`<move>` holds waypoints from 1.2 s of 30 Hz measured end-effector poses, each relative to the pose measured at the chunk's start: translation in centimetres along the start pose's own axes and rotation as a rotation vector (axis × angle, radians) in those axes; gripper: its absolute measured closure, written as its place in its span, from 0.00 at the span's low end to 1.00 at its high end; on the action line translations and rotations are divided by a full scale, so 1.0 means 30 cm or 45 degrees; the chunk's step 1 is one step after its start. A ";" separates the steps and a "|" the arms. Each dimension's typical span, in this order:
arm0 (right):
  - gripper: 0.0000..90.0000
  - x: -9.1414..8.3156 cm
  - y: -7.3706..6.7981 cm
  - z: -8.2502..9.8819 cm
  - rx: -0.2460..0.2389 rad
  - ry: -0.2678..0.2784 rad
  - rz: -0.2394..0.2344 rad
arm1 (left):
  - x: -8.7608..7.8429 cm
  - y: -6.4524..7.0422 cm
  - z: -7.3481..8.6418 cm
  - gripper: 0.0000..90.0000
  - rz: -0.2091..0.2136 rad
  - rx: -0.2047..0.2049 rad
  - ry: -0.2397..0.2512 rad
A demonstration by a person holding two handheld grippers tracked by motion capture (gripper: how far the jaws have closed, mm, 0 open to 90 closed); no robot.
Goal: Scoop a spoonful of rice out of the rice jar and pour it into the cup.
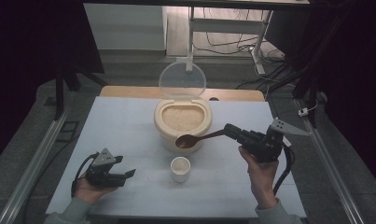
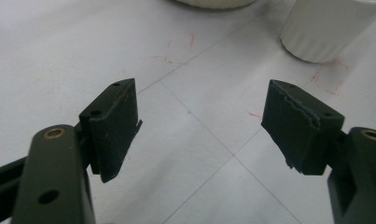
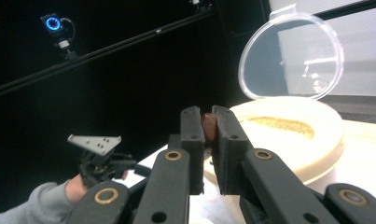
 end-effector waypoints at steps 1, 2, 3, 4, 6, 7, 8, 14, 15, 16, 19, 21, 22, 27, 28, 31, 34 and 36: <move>0.93 0.002 0.005 -0.009 0.000 0.002 0.011 | 0.000 -0.001 0.000 0.29 0.001 -0.001 0.000; 0.93 0.003 0.012 -0.019 -0.001 0.002 0.024 | -0.001 -0.002 0.000 0.29 0.000 -0.003 0.000; 0.93 0.005 0.020 -0.029 0.001 0.007 0.038 | -0.001 -0.002 0.000 0.29 0.000 -0.003 0.000; 0.93 0.007 0.028 -0.040 0.004 0.014 0.050 | -0.002 -0.003 0.000 0.29 0.002 -0.006 0.003; 0.93 0.017 0.047 -0.062 0.003 0.020 0.084 | -0.003 -0.006 0.001 0.29 0.001 -0.008 0.005; 0.93 0.023 0.056 -0.072 0.003 0.023 0.109 | -0.002 -0.005 0.001 0.29 0.002 -0.007 0.006; 0.93 0.030 0.066 -0.081 0.002 0.021 0.132 | -0.002 -0.005 0.001 0.29 0.002 -0.005 0.006; 0.93 0.077 0.122 -0.124 -0.023 -0.003 0.272 | 0.000 -0.005 0.000 0.29 0.006 -0.002 0.002; 0.93 0.084 0.129 -0.125 -0.022 -0.005 0.286 | 0.000 -0.005 0.000 0.28 0.006 -0.002 0.002; 0.93 0.091 0.135 -0.125 -0.020 -0.010 0.294 | 0.000 -0.006 -0.001 0.28 0.007 -0.002 0.003; 0.93 0.107 0.148 -0.125 -0.030 -0.020 0.340 | 0.000 -0.007 -0.001 0.27 0.011 -0.006 0.002; 0.93 0.114 0.154 -0.129 -0.036 -0.023 0.367 | 0.004 -0.007 -0.001 0.27 0.014 -0.004 -0.010; 0.93 0.116 0.156 -0.131 -0.044 -0.027 0.382 | 0.004 -0.007 -0.001 0.26 0.014 -0.004 -0.010; 0.93 0.120 0.163 -0.146 -0.087 -0.045 0.461 | 0.007 -0.007 -0.002 0.25 0.005 -0.004 -0.016; 0.93 0.122 0.164 -0.148 -0.094 -0.050 0.472 | 0.007 -0.007 -0.002 0.25 0.005 -0.004 -0.016; 0.93 0.132 0.167 -0.146 -0.118 -0.080 0.510 | 0.008 -0.007 -0.001 0.24 0.004 -0.007 -0.020; 0.93 0.145 0.163 -0.141 -0.134 -0.103 0.518 | 0.007 -0.007 -0.002 0.24 0.003 -0.008 -0.020; 0.93 0.157 0.164 -0.134 -0.126 -0.124 0.506 | 0.008 -0.008 -0.002 0.24 0.003 -0.012 -0.020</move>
Point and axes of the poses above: each handheld gripper's, and its own axes: x roughly forward along the jaws, z roughly out of its underside, y roughly to its right, the point moved 4 cm from there along x, roughly forward along the jaws, and after that the axes turned 14 degrees about -y, right-handed, at the moved point
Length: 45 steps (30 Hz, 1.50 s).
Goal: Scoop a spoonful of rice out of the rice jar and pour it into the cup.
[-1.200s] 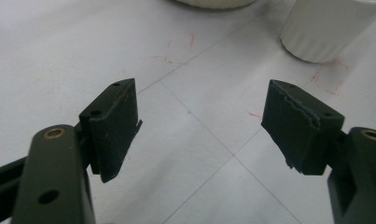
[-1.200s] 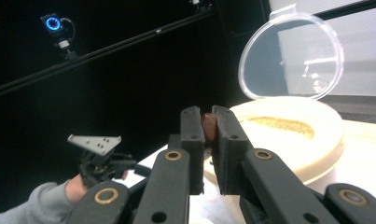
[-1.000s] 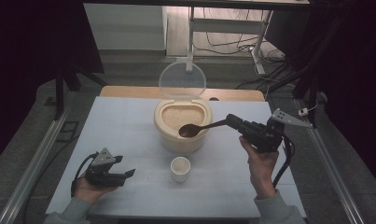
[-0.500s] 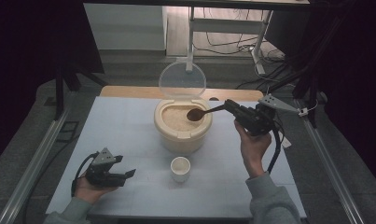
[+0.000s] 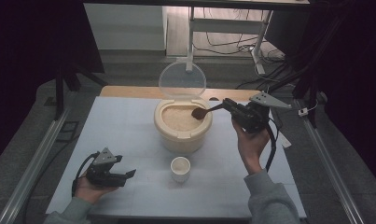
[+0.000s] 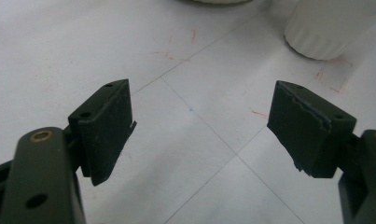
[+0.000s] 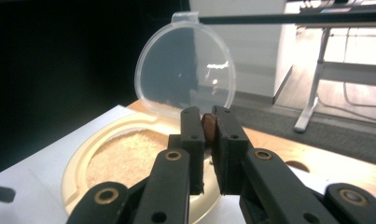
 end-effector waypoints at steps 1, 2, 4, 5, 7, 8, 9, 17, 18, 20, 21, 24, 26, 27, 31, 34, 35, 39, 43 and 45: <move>0.93 0.006 -0.002 0.004 0.004 -0.008 -0.009 | 0.000 0.000 0.000 0.24 0.000 0.000 -0.001; 0.93 0.012 -0.003 0.008 0.010 -0.019 -0.018 | 0.000 0.000 0.000 0.24 -0.002 0.000 -0.001; 0.93 0.023 -0.005 0.017 0.025 -0.027 -0.033 | 0.000 0.000 0.000 0.24 -0.003 0.001 -0.002; 0.93 0.026 -0.005 0.022 0.033 -0.029 -0.039 | 0.000 0.000 0.000 0.24 -0.003 0.001 -0.002; 0.93 0.034 -0.003 0.030 0.055 -0.037 -0.054 | 0.000 -0.001 0.000 0.24 -0.003 0.000 -0.001; 0.93 0.037 -0.001 0.035 0.071 -0.039 -0.064 | 0.000 0.000 0.000 0.24 -0.003 0.001 -0.001; 0.93 0.041 0.002 0.040 0.090 -0.041 -0.075 | 0.000 0.000 0.000 0.24 -0.003 0.002 -0.002; 0.93 0.070 0.007 0.067 0.196 -0.064 -0.154 | 0.001 0.000 -0.001 0.24 -0.004 0.003 -0.002; 0.93 0.073 0.006 0.069 0.202 -0.067 -0.159 | 0.001 0.001 0.000 0.24 -0.005 0.002 -0.002; 0.93 0.076 0.004 0.071 0.210 -0.065 -0.162 | 0.001 0.000 0.000 0.24 -0.004 0.002 -0.002; 0.93 0.076 0.004 0.072 0.215 -0.066 -0.164 | 0.001 0.000 0.000 0.24 -0.004 0.001 -0.002; 0.93 0.076 0.006 0.073 0.239 -0.078 -0.177 | 0.002 0.000 -0.001 0.24 -0.003 0.001 -0.002; 0.93 0.079 0.005 0.077 0.268 -0.086 -0.204 | 0.002 0.000 -0.001 0.24 -0.003 0.003 -0.002; 0.93 0.080 0.004 0.079 0.278 -0.090 -0.212 | 0.002 0.000 -0.001 0.24 -0.004 0.004 -0.003; 0.92 0.085 -0.002 0.084 0.325 -0.099 -0.241 | 0.002 0.001 -0.002 0.24 -0.004 0.004 -0.001; 0.92 0.088 -0.002 0.089 0.369 -0.095 -0.262 | 0.002 0.001 -0.002 0.24 -0.004 0.005 -0.001; 0.92 0.089 0.000 0.090 0.380 -0.097 -0.264 | 0.002 0.001 -0.002 0.24 -0.004 0.005 -0.001; 0.92 0.092 0.010 0.098 0.447 -0.099 -0.293 | 0.002 0.000 -0.002 0.24 -0.004 0.006 -0.001; 0.92 0.097 0.015 0.105 0.499 -0.095 -0.331 | 0.001 0.000 -0.002 0.24 -0.004 0.006 0.000; 0.93 0.097 0.016 0.107 0.498 -0.100 -0.325 | 0.001 0.000 -0.002 0.24 -0.004 0.007 0.000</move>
Point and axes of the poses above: each handheld gripper's, and its own axes: x roughly forward along the jaws, z roughly out of its underside, y roughly to its right, the point moved 4 cm from there along x, roughly forward along the jaws, and after that the axes turned 14 degrees about -y, right-handed, at the moved point
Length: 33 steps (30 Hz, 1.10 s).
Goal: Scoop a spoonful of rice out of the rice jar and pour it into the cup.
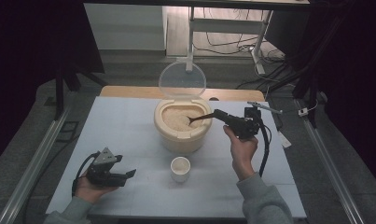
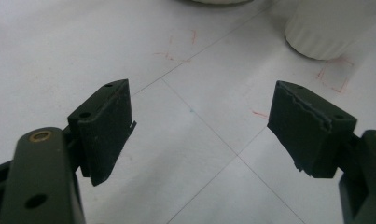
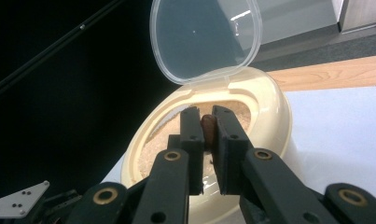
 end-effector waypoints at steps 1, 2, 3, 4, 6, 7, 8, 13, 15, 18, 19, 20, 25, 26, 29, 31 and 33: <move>0.92 0.000 0.000 0.000 0.009 0.002 -0.003 | 0.000 0.000 0.000 0.24 0.000 0.001 0.000; 0.92 0.000 0.000 0.000 0.014 0.002 -0.005 | 0.000 0.000 0.000 0.24 0.000 0.001 0.000; 0.92 0.001 0.002 -0.001 0.024 0.005 -0.008 | 0.000 0.000 0.000 0.24 0.000 0.001 0.000; 0.92 0.001 0.004 -0.001 0.039 0.003 -0.016 | -0.001 0.000 0.000 0.24 -0.001 0.002 0.000; 0.92 0.001 0.011 -0.001 0.076 0.005 -0.030 | -0.001 0.000 0.000 0.24 0.000 0.001 0.001; 0.92 0.001 0.016 0.000 0.098 0.005 -0.040 | -0.002 0.000 -0.001 0.24 -0.001 0.001 0.002; 0.92 0.001 0.016 0.000 0.098 0.005 -0.040 | -0.002 0.000 -0.001 0.24 -0.001 0.001 0.002; 0.93 -0.002 0.034 0.005 0.166 0.015 -0.084 | -0.002 0.000 0.000 0.24 -0.002 0.004 0.000; 0.93 -0.002 0.037 0.006 0.180 0.016 -0.087 | -0.001 0.000 0.000 0.24 -0.001 0.004 0.000; 0.93 -0.002 0.050 0.007 0.226 0.012 -0.109 | -0.002 0.000 0.000 0.24 -0.001 0.005 0.000; 0.93 -0.002 0.057 0.007 0.247 0.014 -0.119 | -0.002 0.000 0.000 0.24 -0.001 0.005 0.000; 0.93 -0.002 0.057 0.007 0.247 0.014 -0.119 | -0.002 0.000 0.000 0.24 -0.002 0.006 0.000; 0.93 -0.012 0.083 0.008 0.328 0.033 -0.152 | 0.001 0.001 -0.001 0.24 -0.005 0.011 -0.003; 0.93 -0.016 0.086 0.008 0.331 0.036 -0.152 | 0.001 0.002 -0.001 0.24 -0.008 0.014 -0.004; 0.93 -0.027 0.095 0.005 0.351 0.051 -0.167 | 0.002 0.003 -0.001 0.24 -0.008 0.016 -0.006; 0.93 -0.029 0.096 0.003 0.353 0.054 -0.167 | 0.002 0.003 -0.001 0.24 -0.009 0.016 -0.006; 0.93 -0.033 0.095 0.001 0.350 0.054 -0.162 | 0.003 0.002 -0.001 0.24 -0.009 0.016 -0.008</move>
Point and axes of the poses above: each handheld gripper's, and its own axes: x roughly forward along the jaws, z roughly out of its underside, y roughly to its right, the point moved 4 cm from there along x, roughly forward along the jaws, and after that the axes turned 14 degrees about -y, right-handed, at the moved point
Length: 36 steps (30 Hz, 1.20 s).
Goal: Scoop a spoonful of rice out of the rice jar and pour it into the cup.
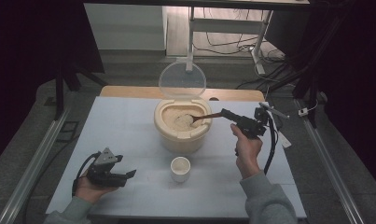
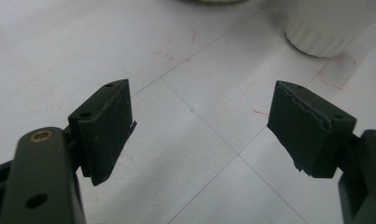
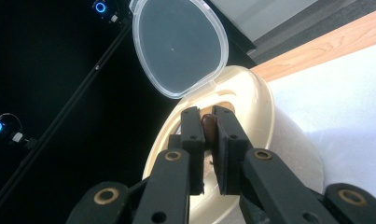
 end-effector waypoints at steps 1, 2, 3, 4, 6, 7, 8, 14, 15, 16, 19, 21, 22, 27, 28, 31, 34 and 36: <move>0.93 -0.002 -0.001 -0.001 -0.002 0.000 0.002 | 0.000 0.000 0.000 0.24 0.000 0.000 0.000; 0.93 -0.004 -0.001 -0.002 -0.003 0.001 0.000 | 0.000 0.000 0.000 0.24 0.000 0.001 -0.001; 0.93 -0.005 -0.002 -0.003 0.001 0.005 -0.003 | 0.001 0.000 0.000 0.24 -0.001 0.000 -0.001; 0.93 -0.008 -0.001 -0.004 0.003 0.008 -0.007 | 0.001 0.001 0.000 0.24 -0.001 0.001 -0.002; 0.93 -0.012 0.000 -0.005 0.016 0.011 -0.021 | 0.001 0.001 0.000 0.24 -0.001 0.001 -0.002; 0.93 -0.015 0.001 -0.006 0.019 0.010 -0.024 | 0.001 0.001 0.000 0.24 -0.001 0.002 -0.002; 0.93 -0.018 0.003 -0.008 0.022 0.013 -0.023 | 0.001 0.001 0.000 0.24 -0.001 0.002 -0.002; 0.93 -0.034 0.002 -0.014 0.027 0.024 -0.031 | 0.002 0.002 -0.001 0.24 -0.002 0.003 -0.005; 0.93 -0.037 0.004 -0.014 0.026 0.018 -0.035 | 0.002 0.002 -0.001 0.24 -0.003 0.004 -0.005; 0.93 -0.038 0.004 -0.014 0.033 0.020 -0.036 | 0.002 0.002 -0.001 0.24 -0.004 0.004 -0.005; 0.93 -0.042 0.009 -0.015 0.051 0.019 -0.046 | 0.002 0.002 -0.001 0.24 -0.006 0.003 -0.006; 0.93 -0.043 0.013 -0.015 0.067 0.019 -0.055 | 0.002 0.002 -0.001 0.24 -0.007 0.004 -0.006; 0.93 -0.045 0.015 -0.015 0.068 0.013 -0.060 | 0.002 0.002 -0.001 0.24 -0.008 0.005 -0.007; 0.93 -0.056 0.010 -0.018 0.070 0.020 -0.067 | 0.003 0.001 -0.001 0.24 -0.008 0.004 -0.007; 0.93 -0.056 0.010 -0.018 0.070 0.020 -0.067 | 0.003 0.001 -0.001 0.24 -0.008 0.004 -0.008; 0.93 -0.063 0.004 -0.017 0.066 0.014 -0.075 | 0.003 0.001 -0.001 0.24 -0.008 0.004 -0.008; 0.93 -0.072 -0.003 -0.014 0.069 0.004 -0.100 | 0.003 0.001 -0.002 0.24 -0.007 0.003 -0.007; 0.93 -0.079 -0.008 -0.011 0.073 0.000 -0.111 | 0.003 0.001 -0.002 0.24 -0.008 0.004 -0.007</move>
Point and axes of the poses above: each handheld gripper's, and its own axes: x roughly forward along the jaws, z roughly out of its underside, y roughly to its right, the point moved 4 cm from there along x, roughly forward along the jaws, and after that the axes turned 14 degrees about -y, right-handed, at the moved point
